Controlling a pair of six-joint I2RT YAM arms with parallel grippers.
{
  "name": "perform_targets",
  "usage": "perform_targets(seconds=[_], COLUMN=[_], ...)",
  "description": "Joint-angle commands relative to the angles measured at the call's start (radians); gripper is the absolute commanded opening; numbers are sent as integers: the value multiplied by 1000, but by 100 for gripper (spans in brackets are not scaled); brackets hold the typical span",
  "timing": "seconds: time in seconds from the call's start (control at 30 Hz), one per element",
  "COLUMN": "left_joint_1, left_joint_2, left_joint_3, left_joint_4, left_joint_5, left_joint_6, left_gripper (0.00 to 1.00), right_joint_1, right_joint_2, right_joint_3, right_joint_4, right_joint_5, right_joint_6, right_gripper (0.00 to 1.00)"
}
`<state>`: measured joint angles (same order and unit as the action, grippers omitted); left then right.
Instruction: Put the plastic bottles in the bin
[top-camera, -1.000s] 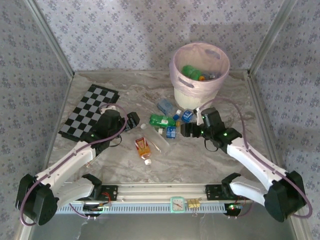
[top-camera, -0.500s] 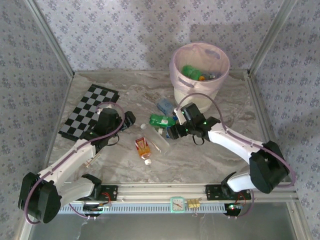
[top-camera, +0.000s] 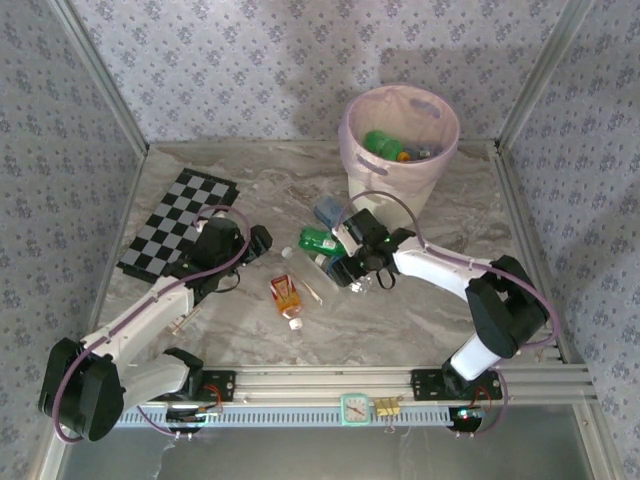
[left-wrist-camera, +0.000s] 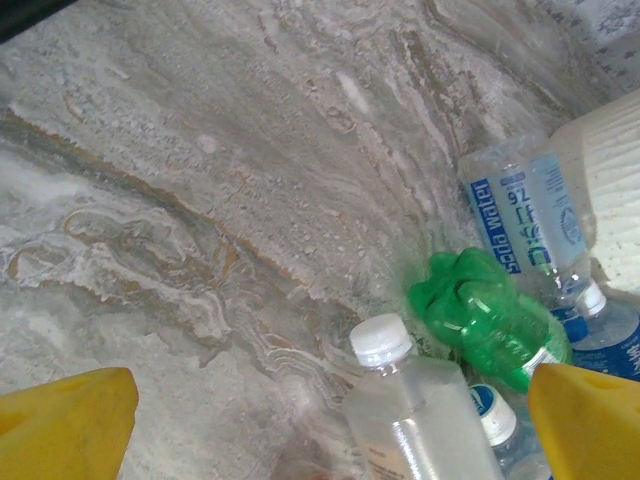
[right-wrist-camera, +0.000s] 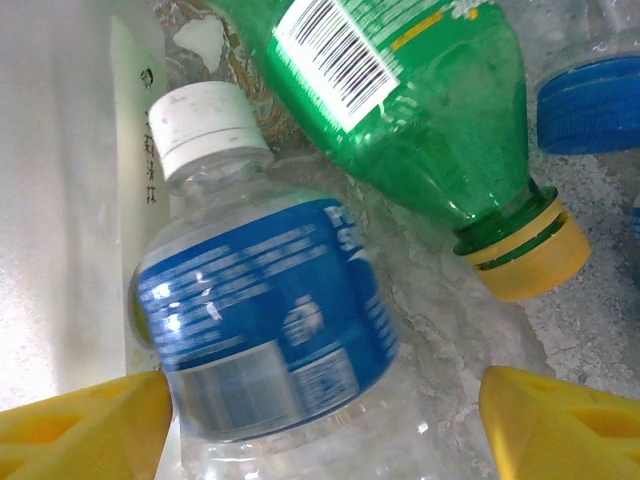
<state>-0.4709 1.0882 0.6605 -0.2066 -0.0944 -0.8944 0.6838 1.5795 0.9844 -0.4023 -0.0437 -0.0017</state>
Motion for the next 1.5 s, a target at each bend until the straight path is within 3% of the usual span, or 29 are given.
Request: perform_targets(seconds=[0.0, 0.83, 1.03, 1.23, 1.47], left_joint_1=[8, 6, 7, 6, 8], left_joint_2=[-19, -50, -53, -54, -62], left_joint_3=[-8, -34, -35, -40, -48], left_joint_4=[12, 6, 5, 8, 10], left_joint_5=[-2, 4, 2, 3, -10], left_joint_6=[-19, -63, -69, -70, -57], left_gripper=[100, 100, 100, 100, 100], right_joint_1=[18, 83, 95, 102, 98], right_joint_2=[-18, 76, 75, 45, -90], right_joint_3=[-8, -17, -10, -12, 12], right_joint_4=[-62, -33, -34, -43, -70], right_joint_5=[56, 136, 141, 150, 93], right_joint_6=[-6, -3, -8, -17, -2], right_gripper=[82, 82, 73, 58, 54])
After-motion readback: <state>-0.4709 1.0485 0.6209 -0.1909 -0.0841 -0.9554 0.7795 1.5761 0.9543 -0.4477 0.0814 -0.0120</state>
